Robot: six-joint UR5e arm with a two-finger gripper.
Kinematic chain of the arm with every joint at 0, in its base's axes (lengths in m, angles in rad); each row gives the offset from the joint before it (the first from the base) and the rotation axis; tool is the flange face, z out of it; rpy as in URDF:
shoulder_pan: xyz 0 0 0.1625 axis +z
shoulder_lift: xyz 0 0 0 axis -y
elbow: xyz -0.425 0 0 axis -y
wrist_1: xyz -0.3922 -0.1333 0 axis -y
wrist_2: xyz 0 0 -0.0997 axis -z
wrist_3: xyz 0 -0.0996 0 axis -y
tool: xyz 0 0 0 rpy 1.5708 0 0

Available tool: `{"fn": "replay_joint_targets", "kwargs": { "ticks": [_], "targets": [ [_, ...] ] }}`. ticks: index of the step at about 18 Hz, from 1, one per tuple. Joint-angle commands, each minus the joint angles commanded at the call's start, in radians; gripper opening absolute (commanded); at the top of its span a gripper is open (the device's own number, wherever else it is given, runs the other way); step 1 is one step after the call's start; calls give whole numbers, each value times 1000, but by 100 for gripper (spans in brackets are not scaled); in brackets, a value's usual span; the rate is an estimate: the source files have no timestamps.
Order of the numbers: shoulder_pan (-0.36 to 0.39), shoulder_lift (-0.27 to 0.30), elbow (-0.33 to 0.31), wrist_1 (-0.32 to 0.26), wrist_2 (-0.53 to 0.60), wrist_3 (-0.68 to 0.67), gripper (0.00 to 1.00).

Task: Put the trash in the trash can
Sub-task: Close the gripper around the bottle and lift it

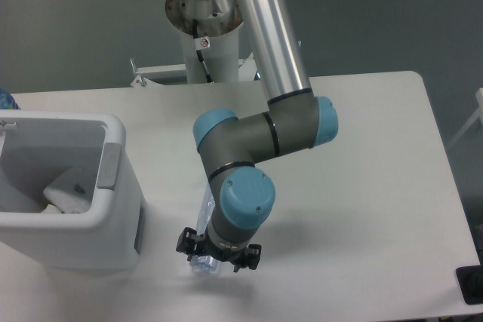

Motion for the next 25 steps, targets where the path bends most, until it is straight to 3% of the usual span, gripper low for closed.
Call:
{"fn": "replay_joint_targets", "kwargs": {
  "ticks": [6,7,13,15,21,25],
  "targets": [
    [-17,-20,-3,-2,18,0,100],
    [-17,-19,-5,-5,17,0,96],
    [-18,0,-5,-9,15,-3,14],
    [-18,20,-5,-9,11,-3,1],
    [-8,55,46,-2,-30,-2,0],
    [55,110,83,21,-217,18,0]
  ]
}}
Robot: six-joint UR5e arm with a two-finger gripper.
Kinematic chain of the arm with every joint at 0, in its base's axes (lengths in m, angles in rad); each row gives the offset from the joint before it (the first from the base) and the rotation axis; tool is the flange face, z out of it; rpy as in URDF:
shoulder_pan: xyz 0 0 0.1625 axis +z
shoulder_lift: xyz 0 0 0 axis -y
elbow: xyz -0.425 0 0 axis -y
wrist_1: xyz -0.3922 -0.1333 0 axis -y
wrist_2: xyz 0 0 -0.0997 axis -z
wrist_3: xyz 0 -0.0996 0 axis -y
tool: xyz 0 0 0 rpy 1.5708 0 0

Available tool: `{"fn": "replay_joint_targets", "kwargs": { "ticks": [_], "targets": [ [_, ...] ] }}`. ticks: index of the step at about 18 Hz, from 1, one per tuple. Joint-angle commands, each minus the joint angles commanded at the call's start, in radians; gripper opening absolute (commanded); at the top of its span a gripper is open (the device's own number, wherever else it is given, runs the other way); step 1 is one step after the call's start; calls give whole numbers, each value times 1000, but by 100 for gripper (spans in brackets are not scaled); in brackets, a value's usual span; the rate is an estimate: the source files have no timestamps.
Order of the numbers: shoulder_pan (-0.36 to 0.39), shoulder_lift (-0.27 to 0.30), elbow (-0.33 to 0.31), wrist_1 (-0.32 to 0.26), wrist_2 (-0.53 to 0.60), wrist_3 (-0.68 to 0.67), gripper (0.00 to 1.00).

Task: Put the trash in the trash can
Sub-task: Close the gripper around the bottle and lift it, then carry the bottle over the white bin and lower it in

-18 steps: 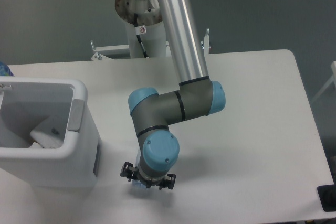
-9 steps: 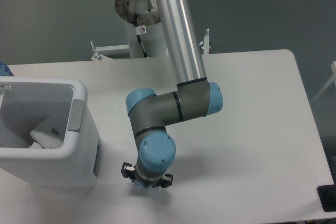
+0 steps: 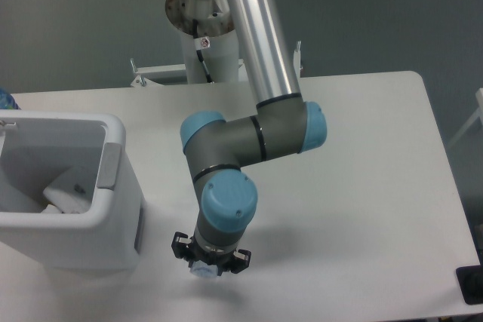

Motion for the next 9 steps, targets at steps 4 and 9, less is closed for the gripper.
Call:
{"fn": "replay_joint_targets", "kwargs": {
  "ticks": [4,9],
  "targets": [
    [54,66,8,72,-181,11,0],
    [69,91,37,126,-284,-1,0]
  ]
}}
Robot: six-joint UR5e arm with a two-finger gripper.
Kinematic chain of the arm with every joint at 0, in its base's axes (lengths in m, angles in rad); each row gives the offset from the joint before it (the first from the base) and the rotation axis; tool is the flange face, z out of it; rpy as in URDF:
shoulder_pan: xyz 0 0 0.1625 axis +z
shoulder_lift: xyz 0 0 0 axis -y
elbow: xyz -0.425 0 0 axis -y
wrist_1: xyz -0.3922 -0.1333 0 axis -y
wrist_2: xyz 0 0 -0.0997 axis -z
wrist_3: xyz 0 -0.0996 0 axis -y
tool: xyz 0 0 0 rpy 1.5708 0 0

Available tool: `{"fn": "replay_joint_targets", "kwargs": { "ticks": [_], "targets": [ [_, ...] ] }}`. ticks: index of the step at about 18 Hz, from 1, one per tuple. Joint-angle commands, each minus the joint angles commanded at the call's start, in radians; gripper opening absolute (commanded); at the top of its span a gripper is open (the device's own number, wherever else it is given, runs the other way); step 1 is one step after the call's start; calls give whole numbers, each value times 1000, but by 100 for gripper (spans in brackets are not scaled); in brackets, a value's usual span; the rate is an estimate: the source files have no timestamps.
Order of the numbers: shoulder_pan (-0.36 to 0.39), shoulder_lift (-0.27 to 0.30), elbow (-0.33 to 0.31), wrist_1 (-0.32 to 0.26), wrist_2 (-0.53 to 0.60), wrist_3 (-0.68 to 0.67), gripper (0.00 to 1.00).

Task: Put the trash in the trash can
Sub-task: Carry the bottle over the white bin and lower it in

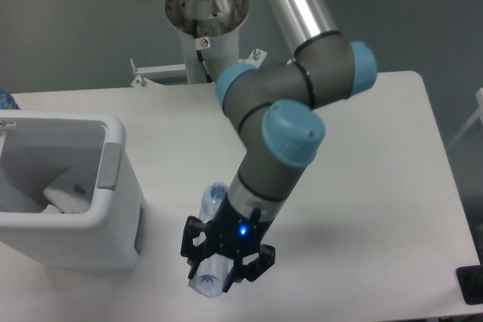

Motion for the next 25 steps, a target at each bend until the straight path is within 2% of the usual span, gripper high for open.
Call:
{"fn": "replay_joint_targets", "kwargs": {
  "ticks": [7,16,21,25],
  "targets": [
    [38,83,20,2,-244,-32,0],
    [26,150,51,11,-469,-78,0],
    [-66,149,35,17,-473,-89,4],
    [-135,135,-9,29,-459,-87,6]
  ]
}}
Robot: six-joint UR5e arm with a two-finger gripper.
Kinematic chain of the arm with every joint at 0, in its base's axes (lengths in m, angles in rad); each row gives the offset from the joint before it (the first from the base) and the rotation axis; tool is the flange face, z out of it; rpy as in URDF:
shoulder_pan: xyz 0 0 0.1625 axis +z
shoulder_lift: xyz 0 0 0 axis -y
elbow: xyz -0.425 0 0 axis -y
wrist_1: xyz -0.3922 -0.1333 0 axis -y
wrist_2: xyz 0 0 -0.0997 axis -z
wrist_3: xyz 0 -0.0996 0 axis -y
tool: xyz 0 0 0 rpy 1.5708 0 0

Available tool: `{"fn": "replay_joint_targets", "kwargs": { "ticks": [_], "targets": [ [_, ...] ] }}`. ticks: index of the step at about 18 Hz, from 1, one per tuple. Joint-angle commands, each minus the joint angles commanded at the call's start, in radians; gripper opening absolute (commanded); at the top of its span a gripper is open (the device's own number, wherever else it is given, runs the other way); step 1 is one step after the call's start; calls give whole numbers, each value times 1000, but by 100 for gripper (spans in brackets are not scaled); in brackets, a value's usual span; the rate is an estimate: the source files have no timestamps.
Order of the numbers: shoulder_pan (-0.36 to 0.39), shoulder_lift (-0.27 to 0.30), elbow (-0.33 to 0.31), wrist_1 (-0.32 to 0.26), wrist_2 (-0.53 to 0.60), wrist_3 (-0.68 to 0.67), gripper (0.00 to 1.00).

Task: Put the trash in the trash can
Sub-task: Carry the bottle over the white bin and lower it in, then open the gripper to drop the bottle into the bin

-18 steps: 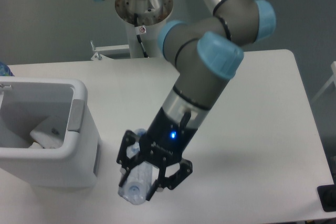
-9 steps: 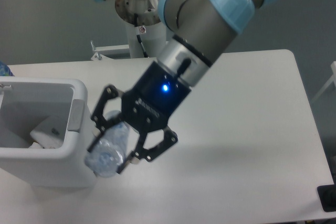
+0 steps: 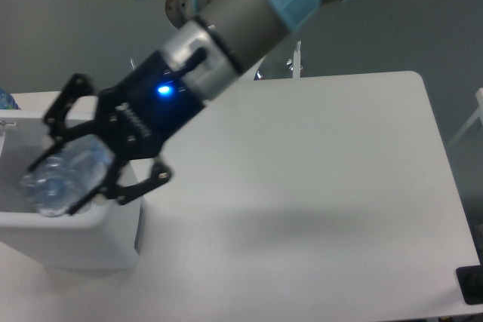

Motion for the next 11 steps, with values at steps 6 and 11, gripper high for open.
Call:
{"fn": "replay_joint_targets", "kwargs": {
  "ticks": [6,11],
  "targets": [
    [-19,-2,-37,61,0,9,100],
    [-19,6,-81,98,0,34,100]
  ]
}}
